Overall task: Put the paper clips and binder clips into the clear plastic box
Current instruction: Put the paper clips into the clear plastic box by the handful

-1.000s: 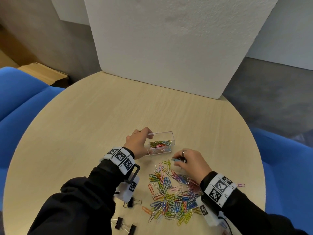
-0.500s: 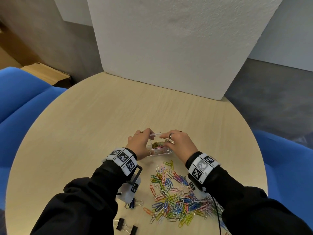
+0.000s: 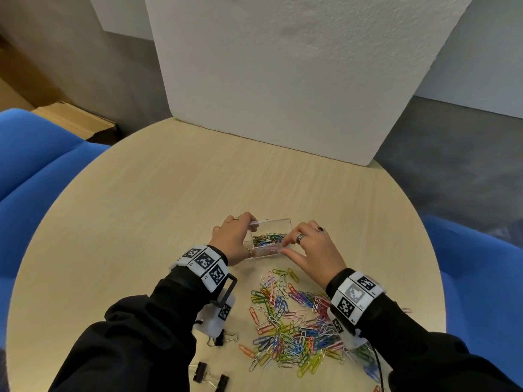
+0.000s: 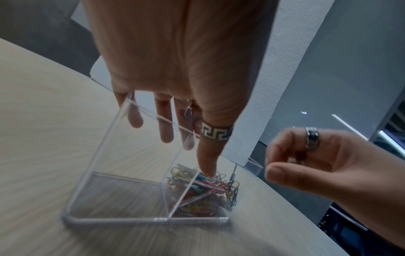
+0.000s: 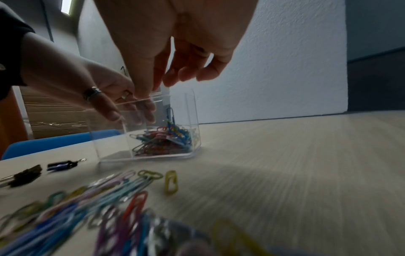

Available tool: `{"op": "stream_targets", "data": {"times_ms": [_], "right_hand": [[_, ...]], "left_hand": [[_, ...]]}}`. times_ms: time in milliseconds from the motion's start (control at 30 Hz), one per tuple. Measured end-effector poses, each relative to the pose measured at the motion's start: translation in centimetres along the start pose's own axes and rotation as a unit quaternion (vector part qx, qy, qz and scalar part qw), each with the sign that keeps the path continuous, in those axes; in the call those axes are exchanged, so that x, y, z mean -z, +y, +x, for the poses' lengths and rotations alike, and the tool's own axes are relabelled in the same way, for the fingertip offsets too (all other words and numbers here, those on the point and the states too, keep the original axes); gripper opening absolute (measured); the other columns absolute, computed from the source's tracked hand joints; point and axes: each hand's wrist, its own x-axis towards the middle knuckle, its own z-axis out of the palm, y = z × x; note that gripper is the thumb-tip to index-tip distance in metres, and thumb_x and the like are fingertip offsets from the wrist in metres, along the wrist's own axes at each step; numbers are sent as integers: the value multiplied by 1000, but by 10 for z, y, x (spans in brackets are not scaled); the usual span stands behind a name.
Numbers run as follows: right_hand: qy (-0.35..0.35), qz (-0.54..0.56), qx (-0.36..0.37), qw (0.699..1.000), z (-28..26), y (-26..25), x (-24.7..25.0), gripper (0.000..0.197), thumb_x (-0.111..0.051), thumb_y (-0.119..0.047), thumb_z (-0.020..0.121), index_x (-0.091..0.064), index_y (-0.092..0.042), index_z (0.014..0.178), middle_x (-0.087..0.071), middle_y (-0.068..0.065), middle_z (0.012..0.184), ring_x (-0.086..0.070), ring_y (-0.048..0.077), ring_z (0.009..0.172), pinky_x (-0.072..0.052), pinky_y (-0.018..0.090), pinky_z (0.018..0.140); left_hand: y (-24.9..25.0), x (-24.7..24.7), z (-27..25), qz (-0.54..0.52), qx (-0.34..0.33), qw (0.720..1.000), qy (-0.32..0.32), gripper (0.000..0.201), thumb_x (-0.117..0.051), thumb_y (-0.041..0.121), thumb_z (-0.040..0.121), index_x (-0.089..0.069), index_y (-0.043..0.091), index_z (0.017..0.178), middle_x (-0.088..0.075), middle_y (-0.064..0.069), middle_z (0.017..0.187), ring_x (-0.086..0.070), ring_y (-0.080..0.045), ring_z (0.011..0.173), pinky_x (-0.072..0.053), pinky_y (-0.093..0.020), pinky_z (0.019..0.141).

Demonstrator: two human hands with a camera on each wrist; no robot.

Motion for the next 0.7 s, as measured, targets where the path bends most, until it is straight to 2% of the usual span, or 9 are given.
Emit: {"op": "stream_targets", "data": {"times_ms": [67,133,200,267,400,467,567,633,700], "right_hand": [[-23,13,-22,999,-8,-4,-2,17,-63,-34,82,-66,-18,84,-61,-3,84,-51,11,81,-44,25,72],[-107,-1,-51,993,-19,-7,-11,26,-54,-37,89,-65,-18,102,-62,-2,102,-53,12,94,-47,26,81],[-214,-22,-58,975,-28,-9,-23,42,-49,-44,90,-53,-21,125,-52,0,128,-42,16,118,-39,31,98],[-289,-42,-39,956,-36,-10,-31,56,-51,-46,87,-39,-23,137,-36,-1,143,-28,19,131,-28,35,108],[-293,-26,0,956,-43,-12,-30,45,-55,-37,88,-50,-22,129,-42,-2,134,-32,17,124,-30,36,107],[-295,-25,25,955,-43,-14,-29,49,-56,-37,87,-46,-23,133,-39,-2,139,-30,17,128,-30,37,108],[-333,-59,82,937,-45,-18,-32,60,-56,-40,85,-34,-29,140,-29,-1,148,-22,21,134,-26,40,107],[-347,-81,100,929,-47,-19,-33,58,-55,-40,87,-34,-30,140,-28,-2,149,-22,22,134,-26,40,106],[-344,-83,92,931,-51,-14,-28,52,-53,-37,88,-40,-27,137,-35,-4,146,-26,22,133,-29,40,107]], "left_hand": [[0,0,0,-1,-2,1000,2,51,-70,31,79,-42,21,121,-54,9,125,-41,-17,115,-32,-39,96],[0,0,0,-2,-1,1000,1,50,-70,30,79,-42,22,120,-54,9,124,-41,-17,115,-31,-38,96],[-1,0,1,-4,-1,1000,-1,49,-70,29,80,-42,22,119,-54,9,124,-41,-17,114,-31,-39,96],[-1,0,1,-6,1,1000,-2,49,-70,28,80,-42,22,119,-54,10,124,-41,-17,113,-31,-38,96],[-1,-1,1,-3,2,1000,-1,50,-71,30,79,-42,22,119,-54,10,123,-41,-17,113,-32,-39,95],[-2,-1,1,-4,3,1000,-2,49,-71,30,79,-42,22,118,-54,10,123,-41,-17,113,-32,-39,95],[-1,-1,0,-5,4,1000,-1,49,-70,29,79,-42,23,118,-54,10,123,-41,-17,114,-31,-39,95],[1,0,-1,-7,2,1000,-1,49,-70,29,79,-42,22,119,-54,10,123,-41,-17,115,-31,-38,96],[2,1,-2,-6,1,1000,-1,50,-69,30,79,-41,22,120,-54,9,124,-41,-17,115,-31,-38,97]]}}
